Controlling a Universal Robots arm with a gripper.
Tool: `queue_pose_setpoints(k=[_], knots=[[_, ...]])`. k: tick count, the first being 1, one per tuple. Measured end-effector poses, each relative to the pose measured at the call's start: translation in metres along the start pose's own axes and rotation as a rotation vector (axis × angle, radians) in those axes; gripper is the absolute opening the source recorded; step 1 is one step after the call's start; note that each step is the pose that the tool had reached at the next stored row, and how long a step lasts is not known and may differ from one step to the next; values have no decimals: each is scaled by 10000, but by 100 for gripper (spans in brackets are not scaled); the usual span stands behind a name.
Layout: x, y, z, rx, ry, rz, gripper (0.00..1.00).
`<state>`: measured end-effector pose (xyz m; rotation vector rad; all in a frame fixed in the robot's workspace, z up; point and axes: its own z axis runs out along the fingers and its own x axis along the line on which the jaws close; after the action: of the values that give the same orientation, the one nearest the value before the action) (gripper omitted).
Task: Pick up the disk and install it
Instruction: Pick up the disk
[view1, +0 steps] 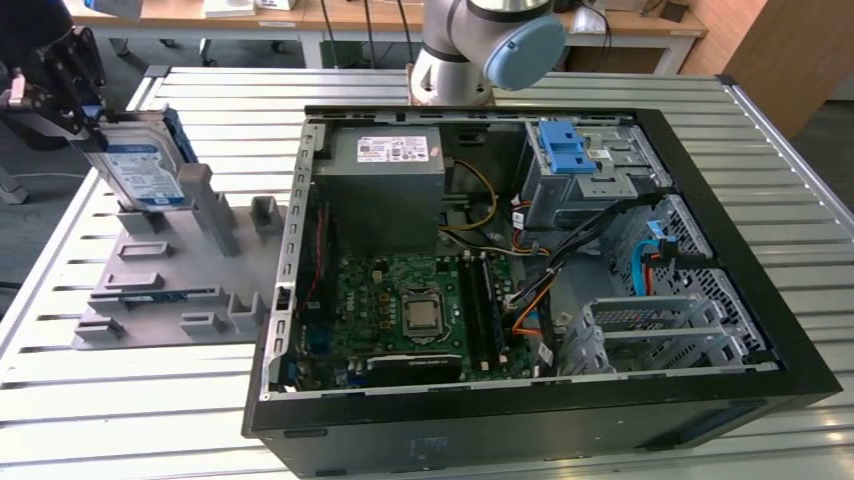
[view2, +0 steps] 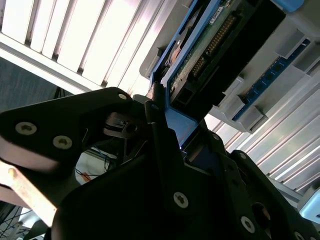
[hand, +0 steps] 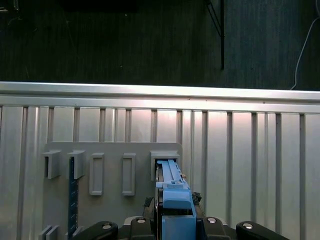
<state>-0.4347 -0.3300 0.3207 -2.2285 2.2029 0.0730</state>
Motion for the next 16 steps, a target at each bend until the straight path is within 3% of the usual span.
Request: queue_pose_setpoints(k=[16], knots=[[-2,2,-61,0,0,0,36]])
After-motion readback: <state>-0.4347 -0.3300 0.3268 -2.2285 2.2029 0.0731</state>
